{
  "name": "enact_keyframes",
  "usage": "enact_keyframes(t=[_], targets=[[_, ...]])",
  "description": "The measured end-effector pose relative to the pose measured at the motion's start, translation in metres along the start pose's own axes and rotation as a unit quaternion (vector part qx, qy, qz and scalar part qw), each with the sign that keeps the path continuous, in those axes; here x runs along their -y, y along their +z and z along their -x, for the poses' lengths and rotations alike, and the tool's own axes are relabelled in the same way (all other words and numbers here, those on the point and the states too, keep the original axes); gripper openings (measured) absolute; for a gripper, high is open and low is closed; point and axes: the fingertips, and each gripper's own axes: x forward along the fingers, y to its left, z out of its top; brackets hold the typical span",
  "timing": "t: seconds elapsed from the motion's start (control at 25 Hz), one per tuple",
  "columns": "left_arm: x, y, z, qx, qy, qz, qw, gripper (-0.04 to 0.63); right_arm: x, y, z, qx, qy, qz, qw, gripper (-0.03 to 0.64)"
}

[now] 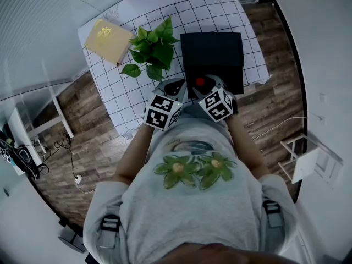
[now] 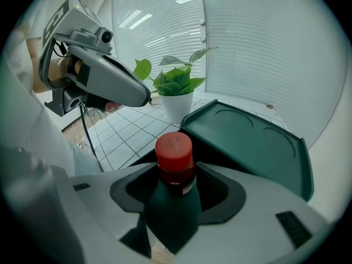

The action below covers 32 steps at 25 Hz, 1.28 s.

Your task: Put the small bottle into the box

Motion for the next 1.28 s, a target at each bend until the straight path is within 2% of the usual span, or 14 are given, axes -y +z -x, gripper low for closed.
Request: enact_keyframes(t=[0.8, 1.28], targets=[[-0.0003, -0.0023, 0.0008, 0.000, 0.001, 0.001, 1.0000, 0.007, -0.0008, -0.0013, -0.0034, -0.004, -0.003, 0.019, 1.000, 0.218], [0.0001, -0.0051, 0.0015, -0.003, -0.006, 0.000, 1.0000, 0.007, -0.0006, -0.0001, -0.0039, -0.001, -0.007, 0.001, 1.000, 0.218]])
